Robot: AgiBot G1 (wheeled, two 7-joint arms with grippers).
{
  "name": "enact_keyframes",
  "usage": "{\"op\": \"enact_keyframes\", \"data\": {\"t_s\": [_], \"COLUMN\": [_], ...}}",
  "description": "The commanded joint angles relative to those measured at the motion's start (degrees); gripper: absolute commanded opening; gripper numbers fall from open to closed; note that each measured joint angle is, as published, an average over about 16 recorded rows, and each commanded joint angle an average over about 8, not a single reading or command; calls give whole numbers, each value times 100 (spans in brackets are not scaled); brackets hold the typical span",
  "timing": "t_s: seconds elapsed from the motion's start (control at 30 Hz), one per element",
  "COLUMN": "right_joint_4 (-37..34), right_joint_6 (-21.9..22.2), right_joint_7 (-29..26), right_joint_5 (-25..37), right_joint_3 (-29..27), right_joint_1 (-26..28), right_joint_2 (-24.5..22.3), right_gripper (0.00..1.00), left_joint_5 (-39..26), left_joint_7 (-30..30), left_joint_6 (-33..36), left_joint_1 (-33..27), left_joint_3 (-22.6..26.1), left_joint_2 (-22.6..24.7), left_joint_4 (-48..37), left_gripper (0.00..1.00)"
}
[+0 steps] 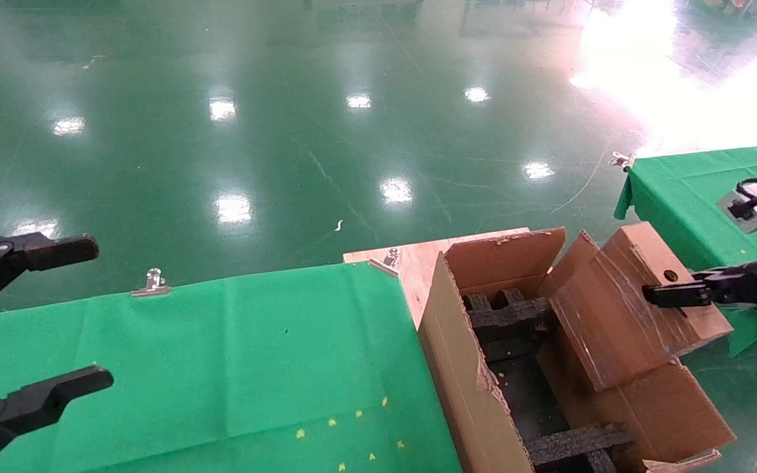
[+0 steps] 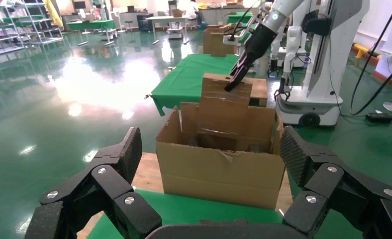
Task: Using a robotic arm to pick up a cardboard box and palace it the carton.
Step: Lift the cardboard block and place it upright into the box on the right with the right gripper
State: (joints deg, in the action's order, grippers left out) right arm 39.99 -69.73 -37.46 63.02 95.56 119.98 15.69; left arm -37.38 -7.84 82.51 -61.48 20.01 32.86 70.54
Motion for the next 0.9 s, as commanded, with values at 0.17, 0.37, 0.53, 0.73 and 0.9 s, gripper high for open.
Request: {"op": "enact_keyframes", "data": {"t_s": [0.17, 0.37, 0.53, 0.73, 0.9], "right_joint_4": [459, 896, 1109, 1217, 1246], "right_joint_6": [537, 1164, 1641, 2090, 2351], "right_joint_7": [-389, -626, -769, -964, -1070], "right_joint_5": [34, 17, 42, 8, -21], "right_joint_3": [134, 276, 393, 518, 596], "right_joint_1": [-308, -684, -967, -1287, -1502], "right_joint_2": [-92, -117, -79, 39, 173], "right_gripper": [0, 0, 0, 0, 0], "left_joint_5": [0, 0, 0, 0, 0], "left_joint_7": [0, 0, 0, 0, 0], "left_joint_6": [0, 0, 0, 0, 0], "left_joint_1": [0, 0, 0, 0, 0], "left_joint_3": [0, 0, 0, 0, 0], "left_joint_2": [0, 0, 0, 0, 0], "left_joint_4": [0, 0, 0, 0, 0], "left_gripper": [100, 100, 100, 100, 100]}}
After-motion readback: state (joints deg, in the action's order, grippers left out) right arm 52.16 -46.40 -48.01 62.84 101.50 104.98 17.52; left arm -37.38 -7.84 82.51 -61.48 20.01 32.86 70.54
